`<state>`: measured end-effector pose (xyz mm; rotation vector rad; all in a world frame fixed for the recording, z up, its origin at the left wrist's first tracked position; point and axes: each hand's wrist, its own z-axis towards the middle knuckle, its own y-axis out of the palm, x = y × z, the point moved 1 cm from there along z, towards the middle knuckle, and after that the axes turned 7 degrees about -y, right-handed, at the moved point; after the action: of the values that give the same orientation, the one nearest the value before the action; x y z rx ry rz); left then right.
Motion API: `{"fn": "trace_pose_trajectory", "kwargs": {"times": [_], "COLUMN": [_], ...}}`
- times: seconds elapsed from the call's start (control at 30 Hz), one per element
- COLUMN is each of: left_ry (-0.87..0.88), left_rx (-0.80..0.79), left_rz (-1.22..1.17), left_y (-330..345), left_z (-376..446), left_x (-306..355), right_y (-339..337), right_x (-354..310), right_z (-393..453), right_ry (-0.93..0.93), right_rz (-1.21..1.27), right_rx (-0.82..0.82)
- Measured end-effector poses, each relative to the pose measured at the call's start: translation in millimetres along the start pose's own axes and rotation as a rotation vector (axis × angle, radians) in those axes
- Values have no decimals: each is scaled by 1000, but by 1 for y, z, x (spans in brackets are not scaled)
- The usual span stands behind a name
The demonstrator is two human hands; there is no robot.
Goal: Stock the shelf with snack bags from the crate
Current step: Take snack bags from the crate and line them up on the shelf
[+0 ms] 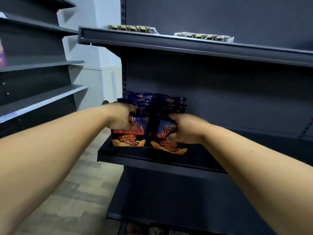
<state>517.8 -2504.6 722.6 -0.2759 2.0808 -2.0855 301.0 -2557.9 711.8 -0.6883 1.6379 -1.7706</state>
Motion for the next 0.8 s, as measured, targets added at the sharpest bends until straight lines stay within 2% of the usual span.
{"fn": "trace_pose_trajectory", "kwargs": {"times": [0.13, 0.33, 0.8], "left_ry": [3, 89, 134], "left_rx": [-17, -8, 179], "left_rz": [66, 20, -18], "left_y": [11, 26, 55], "left_z": [32, 63, 88], "left_x": [-11, -30, -39], "right_y": [8, 18, 48], "right_x": [-7, -6, 10], "right_z": [26, 48, 69], "right_ry": [29, 90, 143], "right_rz": [12, 12, -191], "right_rx": [-87, -110, 80]}}
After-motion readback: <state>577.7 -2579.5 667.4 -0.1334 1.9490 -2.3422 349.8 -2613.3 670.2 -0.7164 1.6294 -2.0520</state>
